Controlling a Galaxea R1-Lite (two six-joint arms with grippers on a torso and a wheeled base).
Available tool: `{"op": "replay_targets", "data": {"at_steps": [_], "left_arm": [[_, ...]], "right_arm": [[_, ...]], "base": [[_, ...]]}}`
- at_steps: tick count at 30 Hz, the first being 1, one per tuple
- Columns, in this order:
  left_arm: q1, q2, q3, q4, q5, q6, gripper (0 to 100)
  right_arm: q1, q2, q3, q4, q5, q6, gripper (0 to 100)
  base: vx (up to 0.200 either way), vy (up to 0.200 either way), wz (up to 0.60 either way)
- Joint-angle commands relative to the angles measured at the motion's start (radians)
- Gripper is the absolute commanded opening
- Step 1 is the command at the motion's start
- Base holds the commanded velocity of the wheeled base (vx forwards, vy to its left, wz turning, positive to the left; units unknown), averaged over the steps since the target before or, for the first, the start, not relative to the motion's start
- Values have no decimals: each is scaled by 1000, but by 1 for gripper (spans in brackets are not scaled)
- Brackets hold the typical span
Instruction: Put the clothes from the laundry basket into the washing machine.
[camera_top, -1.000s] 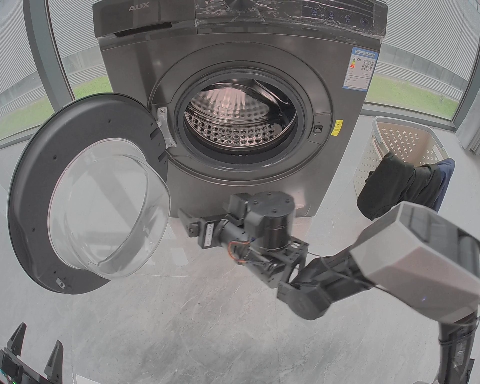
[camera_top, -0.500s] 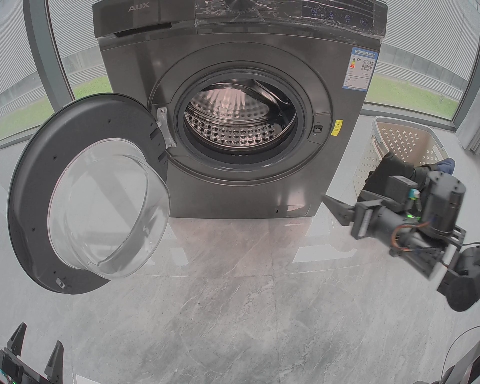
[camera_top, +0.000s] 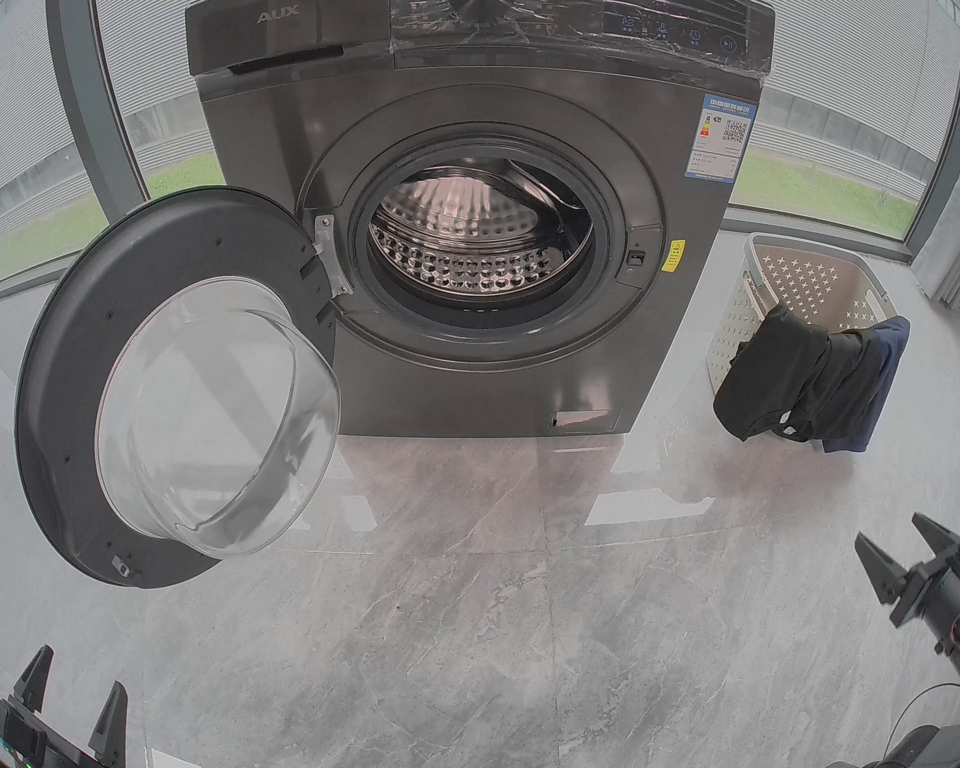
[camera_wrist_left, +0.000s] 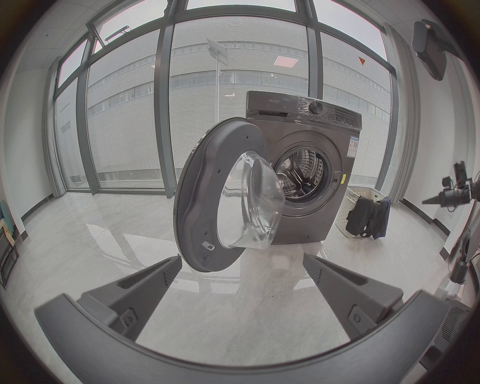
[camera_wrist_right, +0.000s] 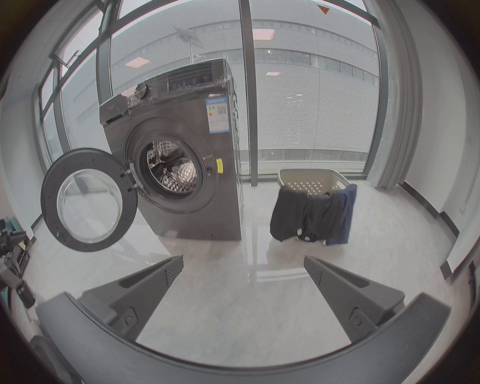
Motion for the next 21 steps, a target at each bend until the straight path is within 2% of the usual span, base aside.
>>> {"op": "replay_targets", "data": {"at_steps": [1, 2, 7, 10, 14, 16, 17, 21], "left_arm": [[0, -9, 16, 0, 0, -1, 100], [0, -9, 16, 0, 0, 1, 100], [0, -9, 16, 0, 0, -1, 100], [0, -9, 16, 0, 0, -4, 100], [0, -9, 16, 0, 0, -4, 100], [0, -9, 16, 0, 0, -4, 100], [0, -9, 16, 0, 0, -6, 100], [0, -9, 16, 0, 0, -6, 100]], "right_arm": [[-88, -560, 47, 448, 18, -31, 100], [-91, -625, 45, 517, 12, -31, 100], [-162, -777, 39, 669, 20, -43, 100], [-197, -815, 35, 678, 20, -48, 100], [-188, -850, 38, 673, 23, -42, 100], [-186, -853, 41, 673, 58, 4, 100], [-186, -853, 41, 675, 64, 9, 100], [-186, -853, 44, 683, 95, -17, 100]], "base": [[0, 0, 0], [0, 0, 0], [0, 0, 0], [0, 0, 0], [0, 0, 0], [0, 0, 0], [0, 0, 0], [0, 0, 0]]}}
